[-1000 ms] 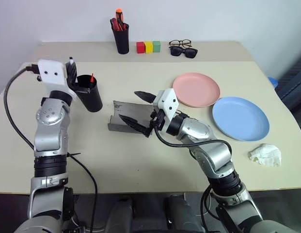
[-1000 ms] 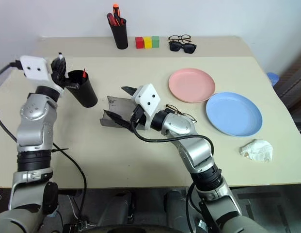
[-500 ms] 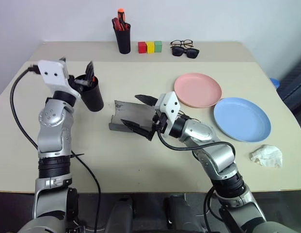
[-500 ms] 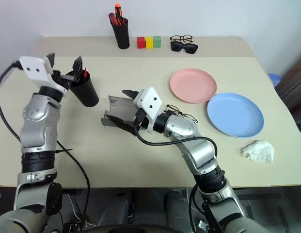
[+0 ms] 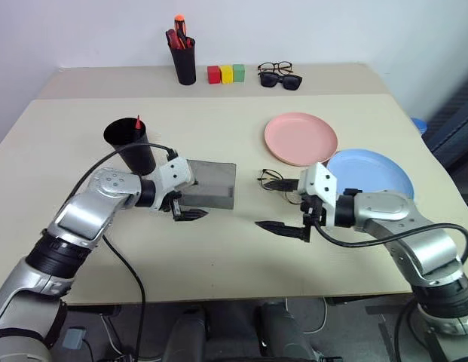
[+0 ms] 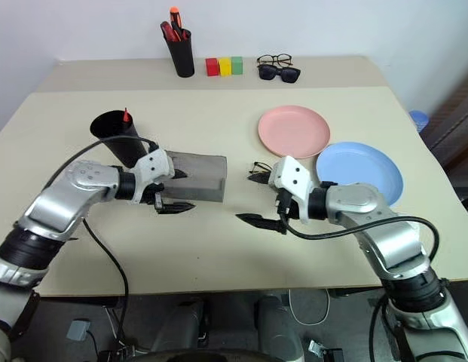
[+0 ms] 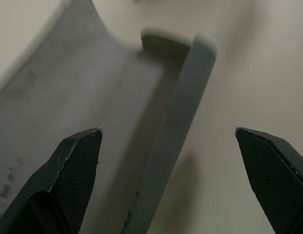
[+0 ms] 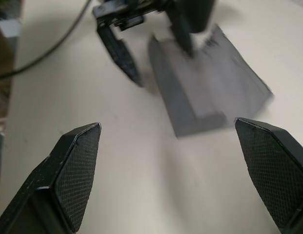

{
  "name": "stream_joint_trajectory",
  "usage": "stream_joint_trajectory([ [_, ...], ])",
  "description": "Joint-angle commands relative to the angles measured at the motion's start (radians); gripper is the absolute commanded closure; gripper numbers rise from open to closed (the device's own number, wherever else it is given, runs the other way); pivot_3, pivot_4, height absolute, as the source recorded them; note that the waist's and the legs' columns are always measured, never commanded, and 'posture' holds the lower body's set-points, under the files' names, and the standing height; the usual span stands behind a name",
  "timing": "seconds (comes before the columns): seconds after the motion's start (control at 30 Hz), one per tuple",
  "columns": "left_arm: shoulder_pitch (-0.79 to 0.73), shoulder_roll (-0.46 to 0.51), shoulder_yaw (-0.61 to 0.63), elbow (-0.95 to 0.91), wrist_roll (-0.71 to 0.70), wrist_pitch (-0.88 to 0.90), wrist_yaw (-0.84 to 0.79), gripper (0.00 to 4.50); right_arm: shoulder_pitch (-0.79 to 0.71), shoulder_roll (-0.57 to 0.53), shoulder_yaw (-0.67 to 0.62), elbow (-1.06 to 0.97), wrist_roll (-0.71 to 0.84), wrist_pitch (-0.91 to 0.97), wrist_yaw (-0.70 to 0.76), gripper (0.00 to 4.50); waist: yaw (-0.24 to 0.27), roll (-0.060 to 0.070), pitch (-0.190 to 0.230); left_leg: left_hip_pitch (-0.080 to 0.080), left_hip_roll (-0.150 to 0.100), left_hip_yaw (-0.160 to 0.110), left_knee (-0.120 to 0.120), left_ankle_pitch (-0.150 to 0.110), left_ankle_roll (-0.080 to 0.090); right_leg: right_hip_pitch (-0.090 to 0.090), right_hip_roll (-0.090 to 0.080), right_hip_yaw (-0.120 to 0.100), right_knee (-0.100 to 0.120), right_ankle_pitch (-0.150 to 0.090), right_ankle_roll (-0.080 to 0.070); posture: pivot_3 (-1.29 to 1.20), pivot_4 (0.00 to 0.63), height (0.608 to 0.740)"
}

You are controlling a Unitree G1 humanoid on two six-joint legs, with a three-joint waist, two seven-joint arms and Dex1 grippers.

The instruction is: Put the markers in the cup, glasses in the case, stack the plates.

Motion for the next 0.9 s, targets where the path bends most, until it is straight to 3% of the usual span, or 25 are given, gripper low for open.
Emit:
stream_joint_trajectory([
  [0.03,-0.054,-0.012,-0.014,0.073,0.062,-0.057,-0.044,0.02,0.028,-0.018,-0.053,-0.039,0.007,-0.01,-0.012,0.0,0.0,0.0,0.0,0.0,0.0,0.0,0.0,0.0,0.0,0.0,0.0,0.0,0.0,0.0,0.0,0.0,0.15,0.74],
  [0.07,-0.061,-0.018,-0.017,0.094,0.074,-0.066,-0.053,0.02,0.037,-0.02,-0.057,-0.043,0.007,-0.011,-0.014,0.0,0.001,0.0,0.0,0.0,0.0,0.0,0.0,0.0,0.0,0.0,0.0,0.0,0.0,0.0,0.0,0.0,0.15,0.74],
  [0.17,-0.07,-0.03,-0.022,0.137,0.08,-0.09,-0.111,0.87,0.065,-0.014,-0.064,-0.063,0.004,-0.015,-0.035,0.0,-0.004,0.0,0.0,0.0,0.0,0.0,0.0,0.0,0.0,0.0,0.0,0.0,0.0,0.0,0.0,0.0,0.15,0.74],
  [0.4,-0.074,-0.048,-0.003,0.179,0.094,-0.138,-0.185,4.39,0.084,-0.013,-0.069,-0.058,0.005,-0.022,-0.055,0.0,-0.002,0.0,0.0,-0.001,0.0,0.0,0.001,0.0,0.0,0.0,-0.001,0.0,0.0,0.0,0.0,0.0,0.15,0.74],
  [0.53,-0.069,-0.043,0.009,0.133,0.07,-0.124,-0.247,4.45,0.08,-0.024,-0.081,-0.038,0.006,-0.018,-0.051,0.0,-0.003,0.0,0.0,-0.001,0.0,0.0,0.001,0.0,0.0,0.0,-0.001,0.0,0.0,0.0,0.0,0.0,0.15,0.74],
  [0.77,0.02,0.035,-0.023,-0.16,0.025,-0.009,-0.363,4.45,0.062,-0.058,-0.1,-0.024,0.031,0.077,-0.054,0.0,-0.004,0.0,0.0,-0.001,0.001,0.0,0.001,0.0,0.0,0.0,-0.002,0.0,0.001,0.0,0.0,0.0,0.15,0.74],
  [0.87,0.055,0.044,-0.024,-0.197,0.032,-0.028,-0.374,4.45,0.043,-0.063,-0.075,-0.002,0.005,0.105,-0.071,0.0,-0.004,0.0,0.0,-0.001,0.002,0.0,0.002,0.0,0.0,0.0,-0.001,0.0,0.001,0.0,0.0,0.0,0.15,0.74],
  [0.9,0.058,0.042,-0.027,-0.194,0.045,-0.026,-0.366,4.17,0.041,-0.063,-0.061,0.006,-0.015,0.093,-0.076,0.0,-0.004,0.0,0.0,-0.001,0.001,0.0,0.002,0.0,0.0,0.0,-0.001,0.0,0.001,0.0,0.0,0.0,0.15,0.74],
])
